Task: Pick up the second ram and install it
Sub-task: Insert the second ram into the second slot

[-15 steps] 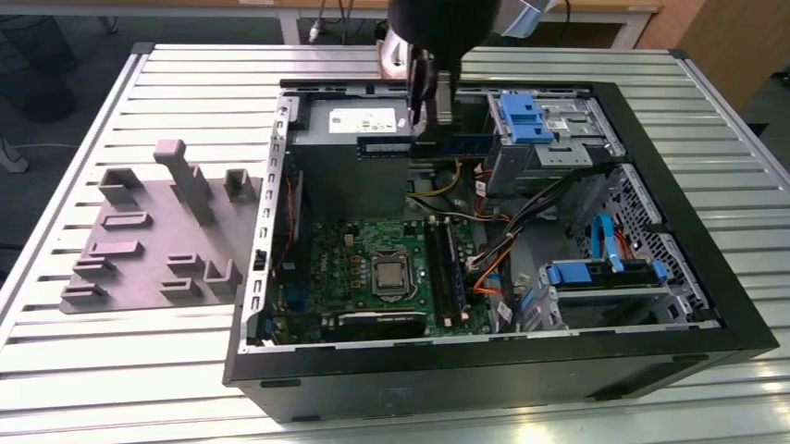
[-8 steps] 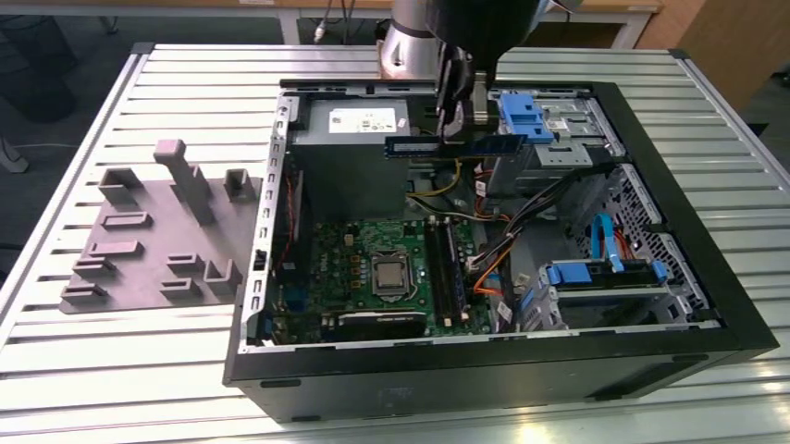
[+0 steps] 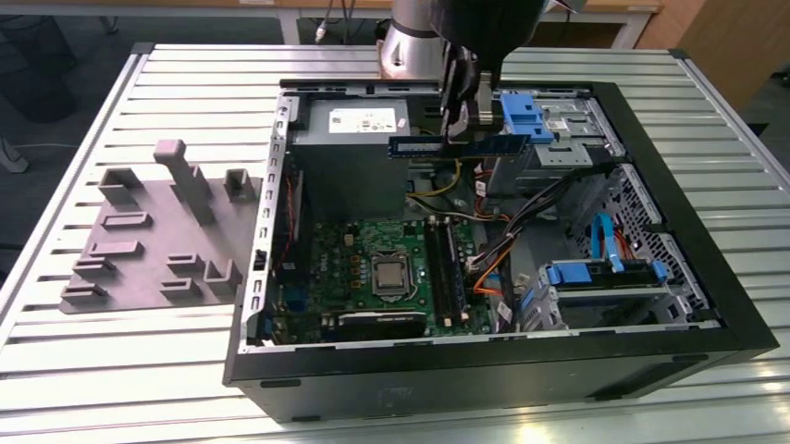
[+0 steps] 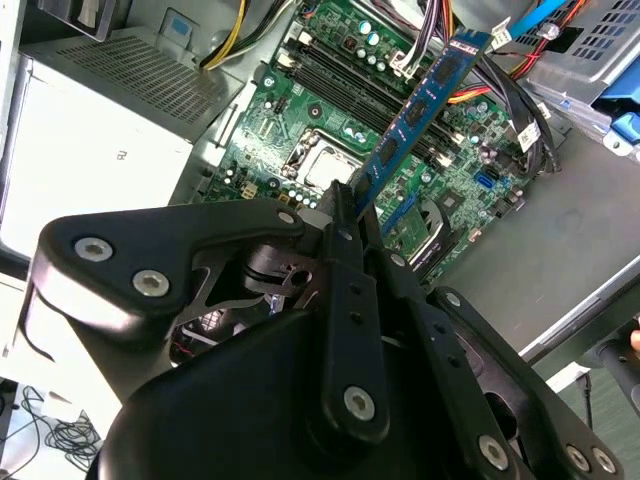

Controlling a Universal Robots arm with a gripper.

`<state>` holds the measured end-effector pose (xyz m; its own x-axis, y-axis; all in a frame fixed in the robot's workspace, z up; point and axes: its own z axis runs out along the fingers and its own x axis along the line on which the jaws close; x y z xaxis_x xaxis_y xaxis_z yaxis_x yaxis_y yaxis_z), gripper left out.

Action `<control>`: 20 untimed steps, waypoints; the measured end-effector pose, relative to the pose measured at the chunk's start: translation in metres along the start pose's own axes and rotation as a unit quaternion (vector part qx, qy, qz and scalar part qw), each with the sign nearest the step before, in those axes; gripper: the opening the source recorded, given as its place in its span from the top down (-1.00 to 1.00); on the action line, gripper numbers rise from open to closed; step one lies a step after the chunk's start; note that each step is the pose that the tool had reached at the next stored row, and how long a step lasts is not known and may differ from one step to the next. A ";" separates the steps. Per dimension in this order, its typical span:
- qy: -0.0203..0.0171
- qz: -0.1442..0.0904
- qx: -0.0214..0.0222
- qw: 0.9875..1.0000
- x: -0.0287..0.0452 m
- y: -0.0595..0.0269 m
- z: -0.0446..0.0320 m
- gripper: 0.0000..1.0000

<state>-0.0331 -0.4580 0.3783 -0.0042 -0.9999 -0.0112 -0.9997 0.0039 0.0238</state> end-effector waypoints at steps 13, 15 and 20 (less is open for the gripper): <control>-0.001 0.028 0.000 1.000 0.0000 0.0000 0.0003 0.72; -0.001 0.040 0.000 0.999 0.0000 0.0000 0.0004 0.72; -0.002 0.069 0.001 0.998 0.0000 0.0000 0.0007 0.72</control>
<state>-0.0330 -0.4580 0.3776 -0.1425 -0.9897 -0.0112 -0.9895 0.1422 0.0239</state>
